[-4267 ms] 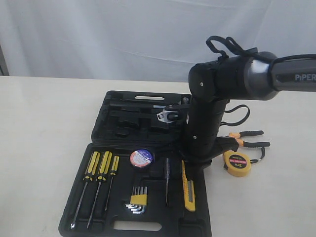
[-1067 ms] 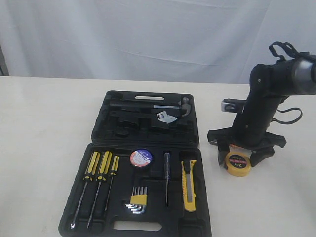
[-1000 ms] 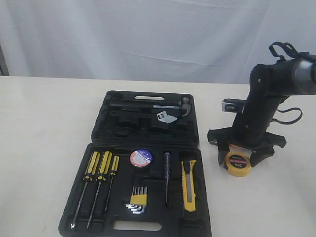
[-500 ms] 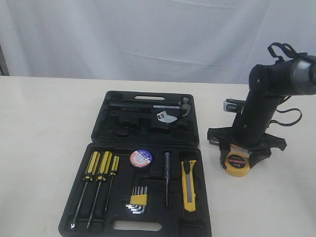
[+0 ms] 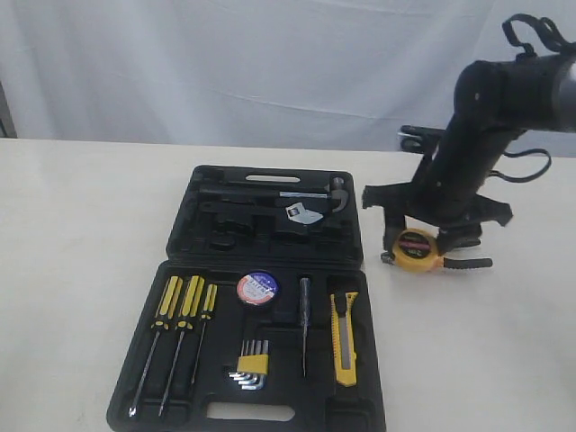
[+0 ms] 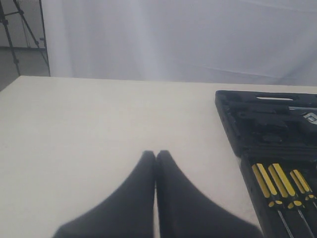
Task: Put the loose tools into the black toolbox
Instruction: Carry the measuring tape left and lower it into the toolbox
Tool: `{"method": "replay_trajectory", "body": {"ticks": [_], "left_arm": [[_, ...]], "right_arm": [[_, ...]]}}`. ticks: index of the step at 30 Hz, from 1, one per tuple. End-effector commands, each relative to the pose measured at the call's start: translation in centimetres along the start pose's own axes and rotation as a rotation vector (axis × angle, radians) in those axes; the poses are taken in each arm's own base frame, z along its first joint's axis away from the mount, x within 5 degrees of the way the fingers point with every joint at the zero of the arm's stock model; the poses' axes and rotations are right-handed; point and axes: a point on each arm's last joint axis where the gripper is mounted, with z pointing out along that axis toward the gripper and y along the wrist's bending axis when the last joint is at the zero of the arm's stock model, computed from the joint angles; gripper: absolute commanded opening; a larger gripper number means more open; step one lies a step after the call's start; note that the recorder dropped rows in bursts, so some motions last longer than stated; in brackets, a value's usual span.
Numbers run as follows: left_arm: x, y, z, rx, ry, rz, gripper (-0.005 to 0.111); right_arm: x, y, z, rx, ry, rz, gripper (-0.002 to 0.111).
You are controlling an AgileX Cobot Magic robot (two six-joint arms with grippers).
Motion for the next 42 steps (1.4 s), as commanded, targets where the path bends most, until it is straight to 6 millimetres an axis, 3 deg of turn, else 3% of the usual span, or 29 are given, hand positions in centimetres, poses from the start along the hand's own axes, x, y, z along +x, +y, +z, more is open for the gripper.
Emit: {"method": "replay_trajectory", "body": {"ticks": [1,6,13,19,27,34,42], "left_arm": [[0.1,0.0,0.0,0.003,0.000,-0.005,0.000],[0.1,0.0,0.0,0.003,0.000,-0.005,0.000],[0.1,0.0,0.0,0.003,0.000,-0.005,0.000],[0.1,0.0,0.0,0.003,0.000,-0.005,0.000],[0.1,0.0,0.0,0.003,0.000,-0.005,0.000],[0.1,0.0,0.0,0.003,0.000,-0.005,0.000],[0.1,0.0,0.0,0.003,0.000,-0.005,0.000]], "right_arm": [[-1.4,3.6,-1.4,-0.040,-0.068,-0.050,-0.001],[-3.5,6.8,-1.1,-0.057,-0.068,-0.065,-0.001],[-5.9,8.6,1.9,-0.054,-0.020,-0.046,-0.001],[-6.2,8.7,4.5,-0.032,0.038,-0.027,-0.001],[-6.1,8.6,4.8,-0.026,0.057,-0.020,-0.001],[-5.4,8.3,6.7,0.008,0.140,-0.033,0.000],[-6.1,8.6,6.7,-0.021,0.070,-0.048,0.000]]}}
